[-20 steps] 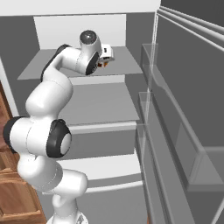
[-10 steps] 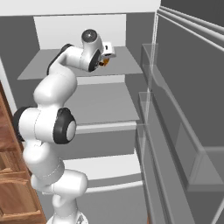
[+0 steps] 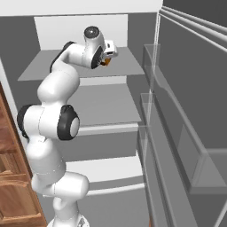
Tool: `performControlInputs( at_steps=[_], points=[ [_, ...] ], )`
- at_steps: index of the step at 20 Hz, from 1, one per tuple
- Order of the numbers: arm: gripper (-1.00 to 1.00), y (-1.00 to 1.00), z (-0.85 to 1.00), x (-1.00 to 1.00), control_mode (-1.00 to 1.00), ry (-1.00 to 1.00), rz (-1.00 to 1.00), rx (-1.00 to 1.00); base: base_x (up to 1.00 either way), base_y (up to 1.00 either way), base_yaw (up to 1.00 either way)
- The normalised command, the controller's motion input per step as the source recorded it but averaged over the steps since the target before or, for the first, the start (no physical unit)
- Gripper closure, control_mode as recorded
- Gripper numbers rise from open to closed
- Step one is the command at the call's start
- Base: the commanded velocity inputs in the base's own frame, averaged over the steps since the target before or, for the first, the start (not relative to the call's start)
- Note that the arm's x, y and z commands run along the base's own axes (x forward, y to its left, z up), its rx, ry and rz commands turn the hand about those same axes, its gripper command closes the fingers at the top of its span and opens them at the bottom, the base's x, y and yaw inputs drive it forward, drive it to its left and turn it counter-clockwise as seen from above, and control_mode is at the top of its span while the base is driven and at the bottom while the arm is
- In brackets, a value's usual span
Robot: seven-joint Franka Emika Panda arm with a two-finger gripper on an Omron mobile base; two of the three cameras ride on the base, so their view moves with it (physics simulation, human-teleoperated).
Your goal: Take the cheese, chicken drumstick, and lemon from the fridge and place them on the plate on the dining counter to create an appetizer plate.
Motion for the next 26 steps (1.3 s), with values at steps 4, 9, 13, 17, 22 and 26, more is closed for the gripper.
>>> performControlInputs(
  at_steps=[4,9,13,17,22,26],
  points=[
    [-1.00,0.00,0.00,0.54,-1.00,0.00,0.00,0.00,0.00,0.00,0.00],
    [-1.00,0.00,0.00,0.13,-1.00,-0.02,0.00,0.00,0.00,0.00,0.00],
    [-1.00,0.00,0.00,0.11,-1.00,-0.03,0.00,0.02,0.00,0.00,0.00],
    [-1.00,0.00,0.00,0.23,-1.00,0.00,-0.01,0.02,0.00,0.00,0.00],
    [-1.00,0.00,-0.05,0.42,-1.00,0.00,-0.02,0.01,0.00,0.00,0.00],
    [1.00,0.00,-0.13,0.31,-1.00,0.00,-0.03,0.00,0.00,0.00,0.00]
  ],
)
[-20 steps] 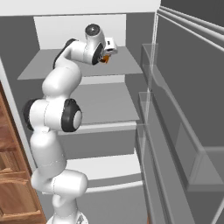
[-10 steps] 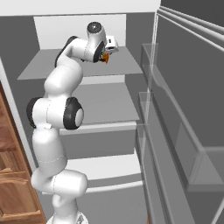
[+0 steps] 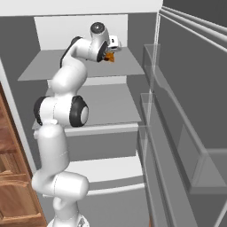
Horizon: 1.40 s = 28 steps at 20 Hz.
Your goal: Take the cheese, chicken drumstick, and lemon from the fridge and place them on the plate on the dining counter to create an appetizer plate.
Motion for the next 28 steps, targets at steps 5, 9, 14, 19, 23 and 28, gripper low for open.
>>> performControlInputs(
  at_steps=[5,9,14,19,23,28],
  points=[
    [1.00,-0.09,-0.14,0.02,-1.00,0.00,-0.05,0.03,0.00,0.00,0.00],
    [1.00,-0.16,-0.12,-0.11,-1.00,0.00,-0.13,0.04,0.00,0.00,0.00],
    [1.00,-0.22,-0.05,-0.46,-1.00,-0.05,-0.17,0.03,0.00,0.00,0.00],
    [1.00,-0.31,-0.08,-1.00,-1.00,-0.24,-0.16,0.04,0.00,0.00,0.00],
    [1.00,-0.19,-0.29,-1.00,-1.00,-0.27,-0.14,0.02,0.00,0.00,0.00],
    [1.00,-0.07,-0.26,-1.00,-1.00,-0.26,-0.10,0.00,0.00,0.00,0.00]
  ],
)
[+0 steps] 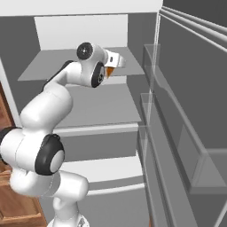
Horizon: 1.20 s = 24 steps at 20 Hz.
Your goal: Take the cheese, chicken drumstick, and lemon from the fridge and place them on the plate on the dining counter to create an appetizer plate.
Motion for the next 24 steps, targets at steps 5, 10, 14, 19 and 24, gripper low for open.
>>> performControlInputs(
  at_steps=[5,10,14,19,24],
  points=[
    [1.00,0.00,0.18,-1.00,-1.00,-0.12,-0.07,0.03,0.00,0.00,0.00],
    [1.00,0.03,0.50,-1.00,-1.00,0.03,-0.01,0.09,0.00,0.00,0.00],
    [1.00,0.20,0.32,-1.00,-1.00,0.14,0.00,0.06,0.00,0.00,0.00],
    [1.00,0.31,0.04,-1.00,-1.00,0.12,0.00,0.00,0.00,0.00,0.00],
    [1.00,0.34,-0.04,-1.00,-1.00,0.05,0.00,0.00,0.00,0.00,0.00]
  ],
)
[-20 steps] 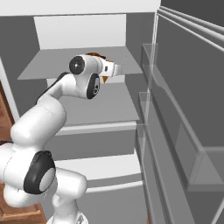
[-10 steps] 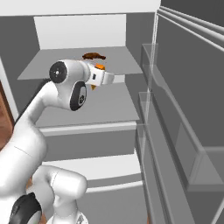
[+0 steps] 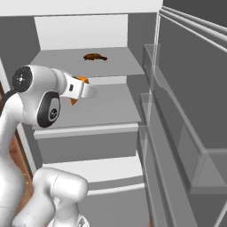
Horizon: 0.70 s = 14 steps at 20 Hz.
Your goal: Take the cheese, chicken drumstick, and lemon from the fridge and place them on the plate on the dining counter to create an appetizer plate.
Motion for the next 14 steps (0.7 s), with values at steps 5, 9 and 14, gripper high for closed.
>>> performControlInputs(
  at_steps=[5,9,14],
  points=[
    [1.00,0.23,-0.15,-0.64,-1.00,0.12,0.01,0.00,0.00,0.00,0.00],
    [1.00,0.02,-0.04,-0.34,1.00,0.00,0.00,0.00,-0.20,0.00,0.00],
    [1.00,0.00,0.00,0.00,1.00,0.00,0.00,0.00,-1.00,0.00,0.00]
  ],
)
